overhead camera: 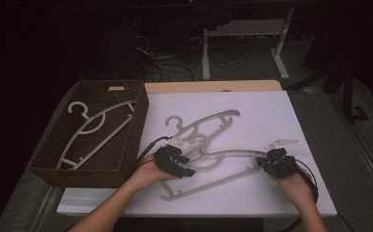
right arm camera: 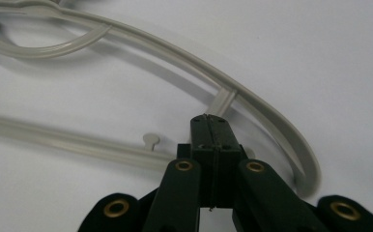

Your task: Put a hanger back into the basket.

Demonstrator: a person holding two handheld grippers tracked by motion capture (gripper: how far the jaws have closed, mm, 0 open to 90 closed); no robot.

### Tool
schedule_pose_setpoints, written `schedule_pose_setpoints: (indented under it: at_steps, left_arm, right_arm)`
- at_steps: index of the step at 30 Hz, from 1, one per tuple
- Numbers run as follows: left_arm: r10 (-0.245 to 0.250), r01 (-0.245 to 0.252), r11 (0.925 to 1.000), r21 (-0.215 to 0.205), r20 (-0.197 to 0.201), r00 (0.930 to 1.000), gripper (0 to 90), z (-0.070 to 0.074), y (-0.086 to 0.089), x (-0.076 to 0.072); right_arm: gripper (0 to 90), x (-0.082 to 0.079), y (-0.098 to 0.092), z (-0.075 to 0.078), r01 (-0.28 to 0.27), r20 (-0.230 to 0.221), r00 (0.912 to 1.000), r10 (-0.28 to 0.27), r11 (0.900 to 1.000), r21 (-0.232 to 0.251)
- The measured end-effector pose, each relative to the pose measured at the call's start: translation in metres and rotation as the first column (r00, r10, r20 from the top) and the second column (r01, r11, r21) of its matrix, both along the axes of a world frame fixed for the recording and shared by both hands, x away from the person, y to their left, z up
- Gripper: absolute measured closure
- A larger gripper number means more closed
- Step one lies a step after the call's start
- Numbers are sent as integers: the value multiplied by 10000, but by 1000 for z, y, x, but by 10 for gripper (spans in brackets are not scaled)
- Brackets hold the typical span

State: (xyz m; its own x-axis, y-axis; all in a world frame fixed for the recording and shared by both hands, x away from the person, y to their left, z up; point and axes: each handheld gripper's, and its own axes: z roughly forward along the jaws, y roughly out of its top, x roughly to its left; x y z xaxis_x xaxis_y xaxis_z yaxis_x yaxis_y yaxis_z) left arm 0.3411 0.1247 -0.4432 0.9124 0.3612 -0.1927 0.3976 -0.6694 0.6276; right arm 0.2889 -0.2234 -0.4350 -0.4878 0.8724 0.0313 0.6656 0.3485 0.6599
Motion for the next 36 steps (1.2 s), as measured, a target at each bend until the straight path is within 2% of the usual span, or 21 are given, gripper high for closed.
schedule_pose_setpoints:
  at_steps: [3,8,13,14,20,24,27,29,30,34,35,36]
  left_arm:
    - [0,0,10000,25,-6,10000,413,-1,0,0]
    - [-4,5,10000,37,-55,10000,414,-2,0,-1]
    - [-6,6,10000,87,-61,10000,413,-3,0,-2]
    - [-22,22,10000,66,-82,10000,414,-3,1,-2]
    - [-38,39,9999,159,-54,10000,433,-4,0,-2]
    - [92,-104,9990,440,264,9996,533,-5,-2,-2]
    - [108,-125,9987,498,348,9993,607,-5,-4,-3]
    - [231,-274,9973,675,644,9977,658,-5,-6,-4]
    - [231,-274,9973,675,644,9977,697,-5,-6,-4]
    - [247,-345,9945,992,992,9948,759,-4,-8,-5]
    - [225,-378,9915,1244,1225,9922,783,-3,-8,-7]
    - [225,-378,9915,1244,1225,9922,803,-3,-8,-7]
  right_arm:
    - [894,6,5,-6,-38,-191,9998,26,9980,-637]
    - [895,2,0,-9,50,-425,9991,-66,9993,-366]
    - [896,-1,-2,-12,134,-304,9994,-137,9998,-111]
    - [897,-3,-4,-13,188,-260,9995,-186,9998,56]
    - [897,-5,-7,-15,173,-207,9996,-167,9995,277]
    - [897,-5,-7,-16,159,-182,9997,-153,9994,304]
    - [897,-5,-8,-16,149,-183,9997,-142,9993,344]
    - [897,-5,-8,-16,139,-168,9998,-133,9993,347]
    - [897,-5,-8,-16,135,-165,9998,-129,9993,358]
    - [897,-5,-8,-16,152,-149,9998,-146,9991,397]
    - [897,-5,-8,-16,151,-135,9998,-146,9991,395]
    - [897,-5,-8,-16,151,-135,9998,-146,9991,395]
